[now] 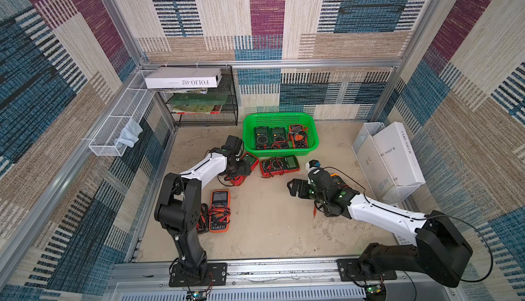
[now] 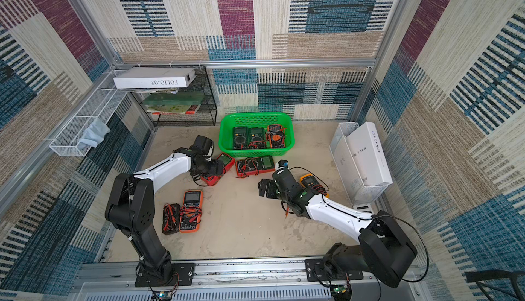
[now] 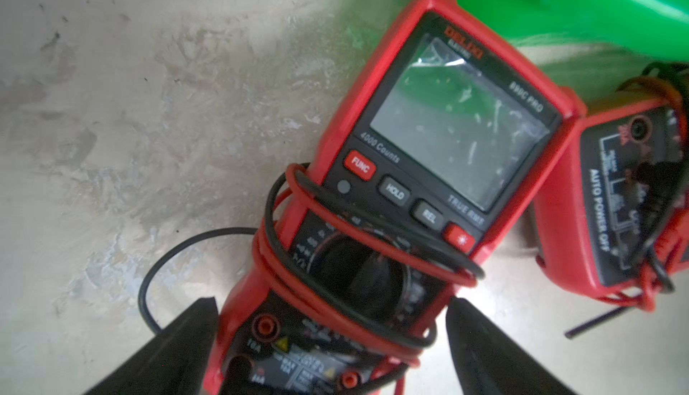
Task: Put the multimeter into the basket
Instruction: Pick up the multimeter from the center of the board.
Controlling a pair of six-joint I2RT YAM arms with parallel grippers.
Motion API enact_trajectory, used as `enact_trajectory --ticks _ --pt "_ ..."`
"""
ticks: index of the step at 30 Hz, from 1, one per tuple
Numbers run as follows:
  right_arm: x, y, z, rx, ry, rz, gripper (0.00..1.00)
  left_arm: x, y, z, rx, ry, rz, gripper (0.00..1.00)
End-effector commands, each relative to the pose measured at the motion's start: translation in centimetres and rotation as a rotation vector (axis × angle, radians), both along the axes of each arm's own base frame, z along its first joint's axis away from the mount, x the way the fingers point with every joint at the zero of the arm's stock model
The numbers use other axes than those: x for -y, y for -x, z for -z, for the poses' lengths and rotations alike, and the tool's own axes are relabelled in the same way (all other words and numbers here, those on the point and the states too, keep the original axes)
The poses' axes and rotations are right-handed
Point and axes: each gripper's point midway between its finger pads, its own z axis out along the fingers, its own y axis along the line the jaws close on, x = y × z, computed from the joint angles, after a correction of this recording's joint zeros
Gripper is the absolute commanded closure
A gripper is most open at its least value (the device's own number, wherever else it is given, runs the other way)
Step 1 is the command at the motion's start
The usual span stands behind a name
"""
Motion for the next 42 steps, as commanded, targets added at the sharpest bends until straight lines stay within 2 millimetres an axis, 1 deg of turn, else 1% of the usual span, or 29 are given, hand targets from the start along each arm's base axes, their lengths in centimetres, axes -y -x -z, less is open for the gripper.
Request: enact_trajectory --ticks 1,6,10,18,24,29,31,34,36,37,39,42 --pt "-0.3 -0.3 -0.6 0.022 -0.006 -0.006 0.01 1.8 1.2 0.3 -0.043 0.101 0.034 0.00" --pt "-0.3 -0.4 -0.4 0.020 -0.002 -0.006 0.00 2.4 2.3 0.3 -0.058 0.156 0.039 0.00" --pt "-0.4 -0.4 -0.3 0.018 -0.003 -0.008 0.00 2.1 2.7 0.7 -0.069 0.144 0.028 0.00" --pt "-0.6 -0.5 -0.2 0.014 0.000 -0.012 0.00 1.7 1.9 1.5 -0.071 0.082 0.006 0.00" --pt "-0.5 -0.5 -0.3 0.017 0.004 -0.011 0.01 2.1 1.2 2.9 -0.091 0.034 0.014 0.00" --pt "-0.4 -0.6 -0.6 0.022 0.008 -0.010 0.00 1.8 0.9 4.2 -0.105 -0.014 -0.002 0.00" --pt "-0.4 -0.5 -0.8 0.023 0.008 -0.009 0.00 1.7 1.0 4.7 -0.111 -0.024 -0.011 0.03" --pt "-0.3 -0.5 -1.0 0.025 0.008 -0.010 0.00 1.7 1.2 5.3 -0.115 -0.017 -0.018 0.14" --pt "-0.4 -0.5 -1.2 0.029 0.003 -0.014 0.00 1.7 1.5 5.3 -0.116 -0.008 -0.024 0.24" --pt "-0.5 -0.5 -1.4 0.031 -0.001 -0.017 0.00 1.8 1.6 5.3 -0.113 -0.002 -0.025 0.30" --pt "-0.7 -0.5 -1.6 0.032 -0.008 -0.026 0.00 1.8 1.8 5.2 -0.110 0.007 -0.029 0.47" --pt "-1.1 -0.4 -1.8 0.031 -0.015 -0.046 0.00 1.8 2.1 4.6 -0.103 0.024 -0.036 0.68"
